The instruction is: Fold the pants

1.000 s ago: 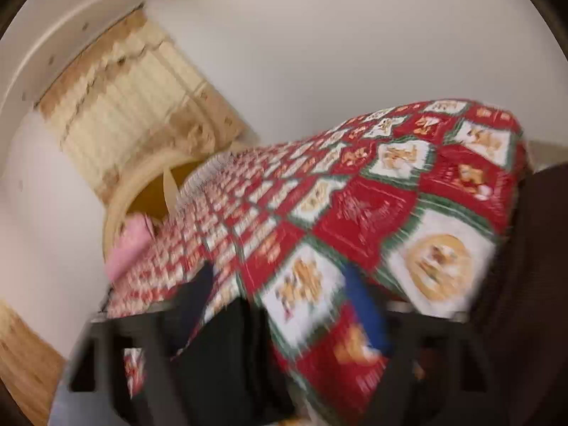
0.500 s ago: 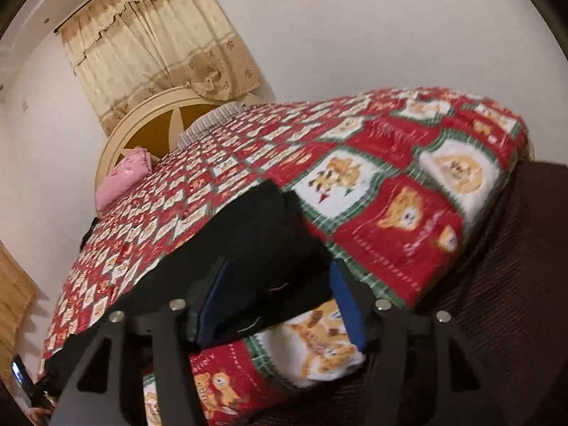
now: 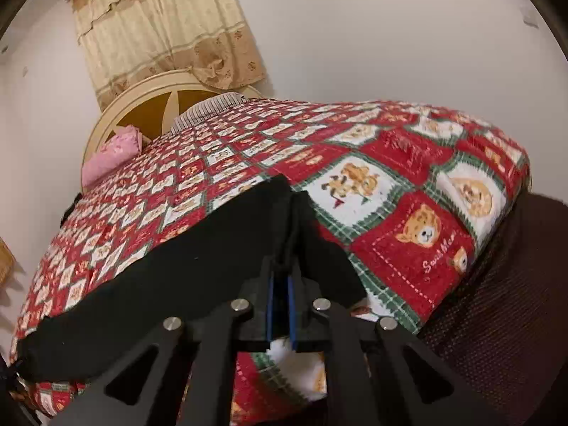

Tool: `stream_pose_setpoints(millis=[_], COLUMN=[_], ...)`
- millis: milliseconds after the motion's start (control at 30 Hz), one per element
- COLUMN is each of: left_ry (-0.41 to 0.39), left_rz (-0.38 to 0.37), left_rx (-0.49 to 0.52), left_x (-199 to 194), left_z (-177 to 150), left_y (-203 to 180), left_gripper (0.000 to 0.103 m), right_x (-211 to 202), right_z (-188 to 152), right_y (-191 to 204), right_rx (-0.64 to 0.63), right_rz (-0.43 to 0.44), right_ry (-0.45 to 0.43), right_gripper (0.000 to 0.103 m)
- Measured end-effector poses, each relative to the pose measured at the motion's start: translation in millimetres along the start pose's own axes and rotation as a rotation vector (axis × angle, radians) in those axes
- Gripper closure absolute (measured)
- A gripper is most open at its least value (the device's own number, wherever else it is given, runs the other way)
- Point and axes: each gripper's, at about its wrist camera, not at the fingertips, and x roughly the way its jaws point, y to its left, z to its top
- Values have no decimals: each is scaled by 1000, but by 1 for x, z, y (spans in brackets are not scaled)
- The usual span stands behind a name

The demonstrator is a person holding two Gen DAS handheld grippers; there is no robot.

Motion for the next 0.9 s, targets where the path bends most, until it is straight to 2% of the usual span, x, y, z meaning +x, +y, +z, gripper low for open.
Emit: stream_pose_setpoints(millis=[133, 233, 300, 367, 467, 533, 567, 600, 633, 700, 767, 833, 900], left_ry=[7, 6, 5, 6, 21, 16, -2, -20, -27, -34, -39, -67, -83], left_rz=[-13, -13, -8, -3, -11, 2, 15, 33, 48, 67, 56, 38, 51], left_rx=[4, 11, 15, 23, 20, -17, -35, -49, -57, -65, -56, 0, 77], left_x=[1, 2, 2, 2, -1, -10, -15, -20, -23, -27, -30, -35, -35], left_z=[1, 2, 2, 2, 5, 8, 9, 9, 8, 5, 1, -5, -7], left_y=[1, 0, -1, -1, 2, 13, 18, 24, 28, 35, 36, 28, 18], left_gripper=[62, 62, 61, 61, 61, 61, 60, 59, 56, 55, 55, 55, 55], right_x=[-16, -12, 3, 3, -2, -21, -44, -56, -67, -69, -56, -42, -21], right_z=[5, 2, -7, -9, -5, -1, 1, 1, 2, 6, -3, -18, -37], right_y=[-9, -24, -35, -35, -31, -33, -30, -26, -16, 24, 76, 118, 169], right_rx=[61, 91, 116, 94, 91, 129, 143, 134, 96, -82, -245, -345, -419], right_rz=[42, -6, -23, -20, -31, -116, -190, -221, -243, -166, -24, 104, 261], right_ry=[-10, 35, 95, 65, 54, -35, -159, -226, -286, -283, -213, -135, -31], right_gripper=[94, 94, 95, 97, 86, 67, 60, 48, 47, 48, 53, 68, 77])
